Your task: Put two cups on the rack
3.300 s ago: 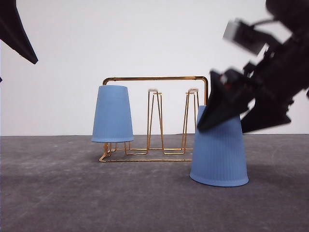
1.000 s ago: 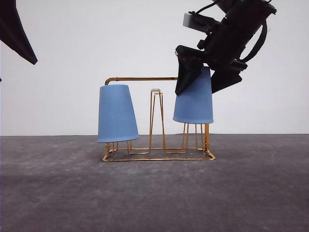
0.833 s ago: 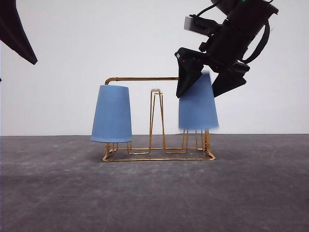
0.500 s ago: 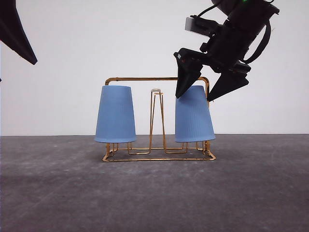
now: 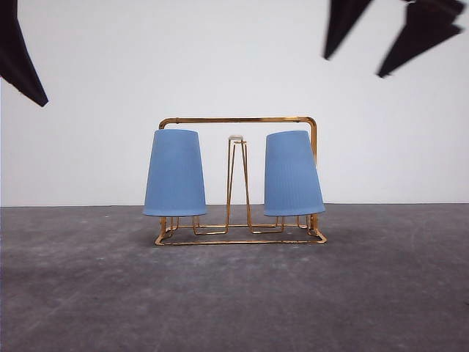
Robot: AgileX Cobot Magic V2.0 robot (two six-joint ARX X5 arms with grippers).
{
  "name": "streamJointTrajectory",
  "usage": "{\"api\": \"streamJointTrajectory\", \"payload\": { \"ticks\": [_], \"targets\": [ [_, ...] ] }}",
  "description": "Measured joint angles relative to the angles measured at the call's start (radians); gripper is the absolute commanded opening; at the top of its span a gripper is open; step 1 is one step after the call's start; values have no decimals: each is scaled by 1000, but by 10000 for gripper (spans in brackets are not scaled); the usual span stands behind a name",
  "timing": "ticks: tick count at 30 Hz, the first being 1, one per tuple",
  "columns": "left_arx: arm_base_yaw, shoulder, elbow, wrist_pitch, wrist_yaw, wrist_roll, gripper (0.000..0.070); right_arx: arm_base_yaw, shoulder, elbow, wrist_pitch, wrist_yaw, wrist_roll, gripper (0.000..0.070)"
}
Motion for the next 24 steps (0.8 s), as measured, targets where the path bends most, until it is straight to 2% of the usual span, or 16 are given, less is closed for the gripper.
{"api": "streamJointTrajectory", "payload": {
  "ticks": [4, 8, 15, 21, 22, 23, 24],
  "targets": [
    [0, 0, 0, -15, 0, 2, 383, 0, -119, -141, 11, 2, 2, 538],
    [0, 0, 0, -17, 0, 24, 383, 0, -269, -311, 102, 2, 6, 538],
    [0, 0, 0, -13, 0, 122, 383, 0, -500, -602, 276, -7, 60, 538],
    [0, 0, 0, -21, 1, 164, 388, 0, -566, -663, 314, 2, 85, 538],
    [0, 0, 0, -28, 6, 166, 334, 0, -566, -663, 316, 2, 85, 510],
    [0, 0, 0, -38, 13, 170, 233, 0, -566, -663, 316, 2, 86, 456],
    [0, 0, 0, -42, 23, 177, 76, 0, -566, -663, 316, 2, 88, 221]
  ]
}}
